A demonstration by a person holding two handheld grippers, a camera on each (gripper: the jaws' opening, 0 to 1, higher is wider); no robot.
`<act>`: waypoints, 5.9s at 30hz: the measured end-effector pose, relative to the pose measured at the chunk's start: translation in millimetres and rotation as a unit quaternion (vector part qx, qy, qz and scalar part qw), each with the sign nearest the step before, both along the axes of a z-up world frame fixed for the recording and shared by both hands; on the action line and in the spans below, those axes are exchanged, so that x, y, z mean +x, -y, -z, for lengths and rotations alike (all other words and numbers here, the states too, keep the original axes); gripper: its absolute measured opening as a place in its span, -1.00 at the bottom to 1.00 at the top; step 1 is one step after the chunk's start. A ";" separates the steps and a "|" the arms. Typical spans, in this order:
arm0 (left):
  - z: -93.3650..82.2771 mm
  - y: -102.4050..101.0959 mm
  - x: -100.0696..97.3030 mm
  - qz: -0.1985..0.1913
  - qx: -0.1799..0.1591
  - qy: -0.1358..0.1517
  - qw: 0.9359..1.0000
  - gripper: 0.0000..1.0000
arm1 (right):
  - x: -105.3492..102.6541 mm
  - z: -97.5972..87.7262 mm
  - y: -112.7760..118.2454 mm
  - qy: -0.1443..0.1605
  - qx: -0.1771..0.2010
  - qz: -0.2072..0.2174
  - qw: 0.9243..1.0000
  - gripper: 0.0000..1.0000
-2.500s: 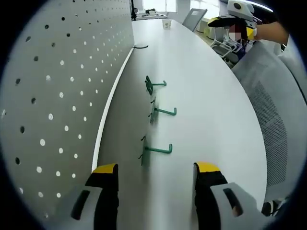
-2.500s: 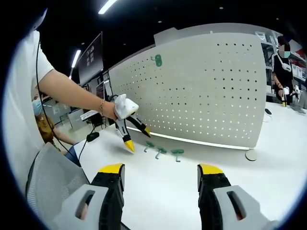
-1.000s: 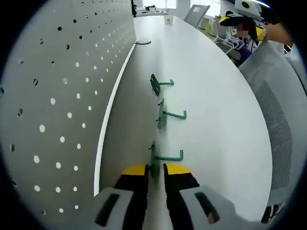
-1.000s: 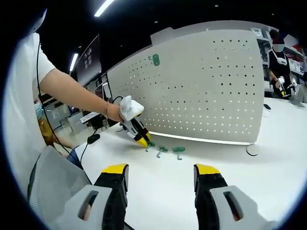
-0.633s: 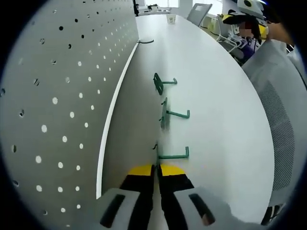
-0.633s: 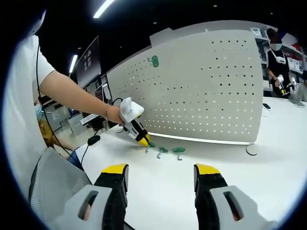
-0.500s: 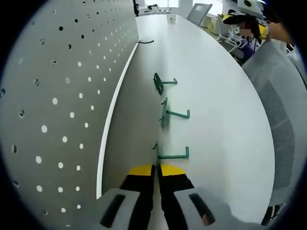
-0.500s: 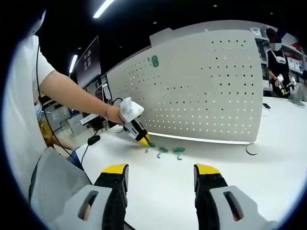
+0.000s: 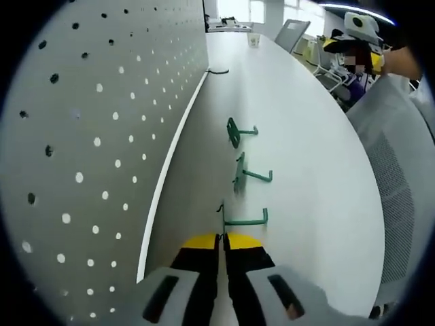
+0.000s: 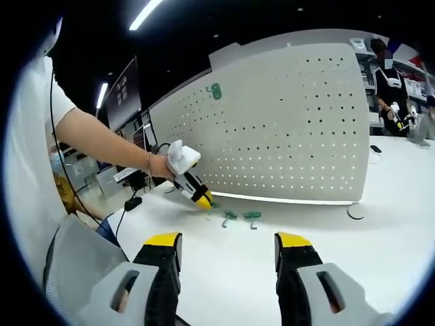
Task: Insert the hook assembly into the mounting plate slot until the hook locks in place.
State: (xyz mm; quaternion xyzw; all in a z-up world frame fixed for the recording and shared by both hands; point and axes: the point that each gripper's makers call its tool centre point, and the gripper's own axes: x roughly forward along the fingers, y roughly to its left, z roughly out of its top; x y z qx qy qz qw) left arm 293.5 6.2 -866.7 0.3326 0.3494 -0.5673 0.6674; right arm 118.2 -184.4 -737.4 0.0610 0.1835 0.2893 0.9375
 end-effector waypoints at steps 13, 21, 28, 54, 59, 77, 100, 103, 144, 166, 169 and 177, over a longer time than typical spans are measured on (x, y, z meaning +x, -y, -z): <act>-37.5 5.0 3.9 -0.039 -0.084 0.039 0.995 -0.94 | 1.6 -2.3 -3.9 0.004 0.009 0.000 1.000 0.06; -55.1 1.7 -2.1 -0.053 -0.119 0.063 0.989 -0.94 | 1.9 -5.8 -6.6 0.009 0.015 -0.002 1.000 0.06; -68.7 1.5 -7.9 -0.052 -0.135 0.081 0.986 -0.94 | -0.1 -6.3 -7.0 0.010 0.020 -0.001 1.000 0.06; -121.6 11.8 -39.8 -0.089 -0.234 0.121 0.961 -0.94 | 0.6 -11.1 -8.9 0.020 0.019 -0.006 1.000 0.07; -129.1 11.5 -46.7 -0.103 -0.253 0.126 0.954 -0.94 | 2.1 -12.2 -10.3 0.022 0.020 -0.009 1.000 0.08; -159.6 0.8 -68.1 -0.172 -0.326 0.151 0.917 -0.94 | 3.5 -15.7 -17.4 0.025 0.022 -0.021 0.999 0.08; -186.3 -10.8 -101.4 -0.231 -0.410 0.175 0.865 -0.94 | 5.6 -18.1 -20.9 0.029 0.024 -0.026 0.999 0.07; -187.8 -8.0 -106.2 -0.233 -0.415 0.174 0.862 -0.94 | 5.2 -19.4 -22.4 0.029 0.024 -0.028 0.999 0.07; -198.1 12.1 -105.8 -0.257 -0.433 0.169 0.847 -0.94 | 32.6 -79.3 -97.1 0.111 0.132 -0.079 0.982 -0.01; -206.1 27.0 -109.6 -0.258 -0.441 0.167 0.843 -0.94 | 53.9 -98.7 -136.4 0.117 0.177 -0.081 0.974 -0.40; -206.5 26.1 -109.2 -0.259 -0.439 0.171 0.843 -0.94 | 55.3 -99.1 -140.1 0.113 0.180 -0.079 0.974 -0.49; -209.5 26.5 -109.3 -0.261 -0.441 0.174 0.841 -0.94 | 57.7 -96.0 -149.7 0.102 0.180 -0.081 0.975 -0.66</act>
